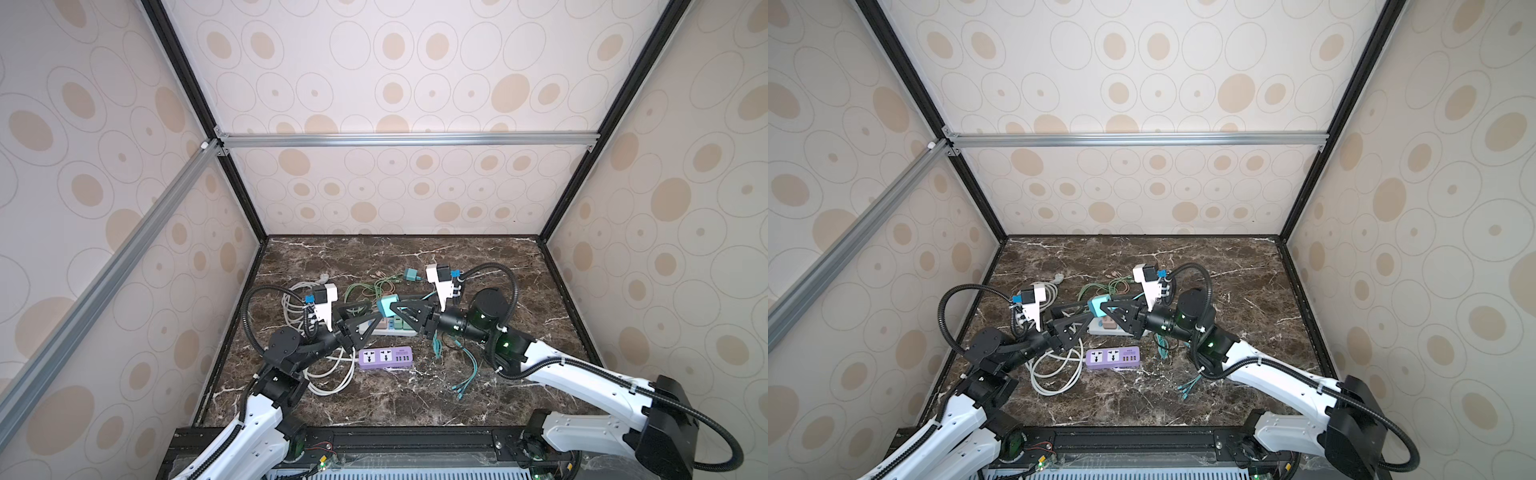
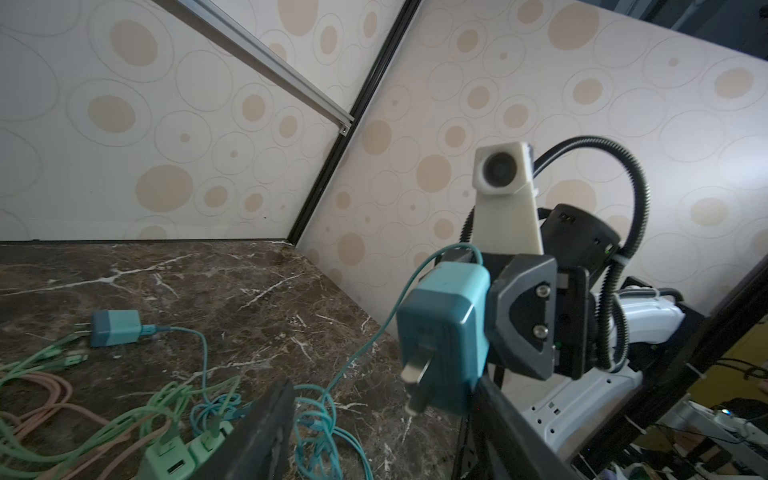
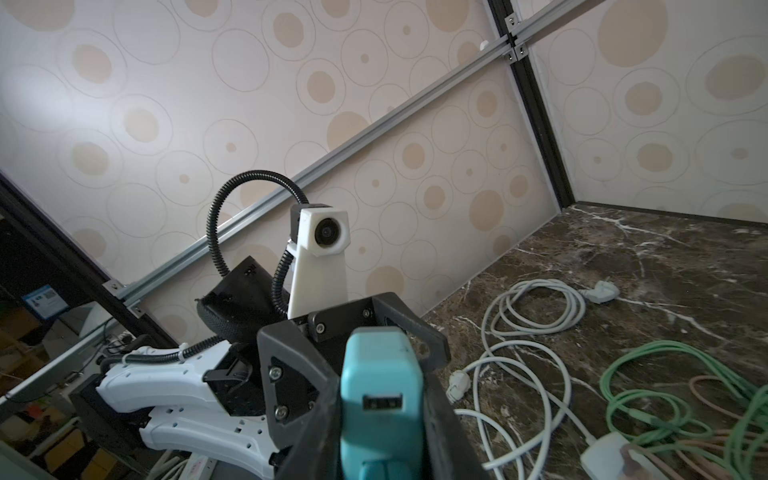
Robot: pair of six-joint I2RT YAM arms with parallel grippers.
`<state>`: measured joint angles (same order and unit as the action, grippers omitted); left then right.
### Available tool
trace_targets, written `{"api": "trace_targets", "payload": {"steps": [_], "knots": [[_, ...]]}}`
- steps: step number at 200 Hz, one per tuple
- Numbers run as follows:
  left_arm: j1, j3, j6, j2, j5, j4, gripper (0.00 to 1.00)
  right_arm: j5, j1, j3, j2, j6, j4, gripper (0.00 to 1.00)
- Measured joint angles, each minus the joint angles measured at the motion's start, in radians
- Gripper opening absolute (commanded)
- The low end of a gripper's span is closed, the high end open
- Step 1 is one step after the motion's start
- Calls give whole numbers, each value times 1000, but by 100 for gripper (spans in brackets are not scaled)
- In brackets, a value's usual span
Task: Insert the plug
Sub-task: 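Carry the teal charger toward the purple strip with the right gripper while left withdraws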
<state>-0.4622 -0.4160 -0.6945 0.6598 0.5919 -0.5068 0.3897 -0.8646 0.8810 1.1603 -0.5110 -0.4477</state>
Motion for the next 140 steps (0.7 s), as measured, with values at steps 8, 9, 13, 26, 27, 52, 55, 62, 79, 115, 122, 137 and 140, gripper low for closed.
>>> {"api": "trace_targets", "payload": {"steps": [8,9,13,26,27,52,55,62,79,115,122,137,140], "knots": [[0,-5,18,-11,-18,41,69,-16,0,45,-14,42,77,0],[0,-6,21,-12,-22,48,69,-19,0,53,-17,51,90,0],[0,-6,29,-18,-32,69,69,-27,0,78,-24,70,132,0],[0,-7,48,-31,-58,135,69,-51,0,151,-42,139,249,0],[0,-7,48,-32,-60,139,69,-51,0,155,-43,143,256,0],[0,-7,65,-44,-132,256,68,-86,0,270,-52,253,441,0],[0,-7,66,-46,-149,270,68,-89,0,281,-51,267,462,0],[0,-7,67,-50,-171,300,68,-93,0,300,-51,291,507,0],[0,-7,68,-52,-225,371,67,-97,0,327,-48,342,602,0],[0,12,59,-42,-304,481,65,-82,0,330,-33,426,760,0],[0,25,55,-42,-313,490,65,-75,0,328,-30,435,780,0],[0,59,47,-43,-332,505,65,-65,-5,311,-30,447,814,0],[0,67,44,-44,-337,509,64,-63,-6,306,-30,448,818,0]]}}
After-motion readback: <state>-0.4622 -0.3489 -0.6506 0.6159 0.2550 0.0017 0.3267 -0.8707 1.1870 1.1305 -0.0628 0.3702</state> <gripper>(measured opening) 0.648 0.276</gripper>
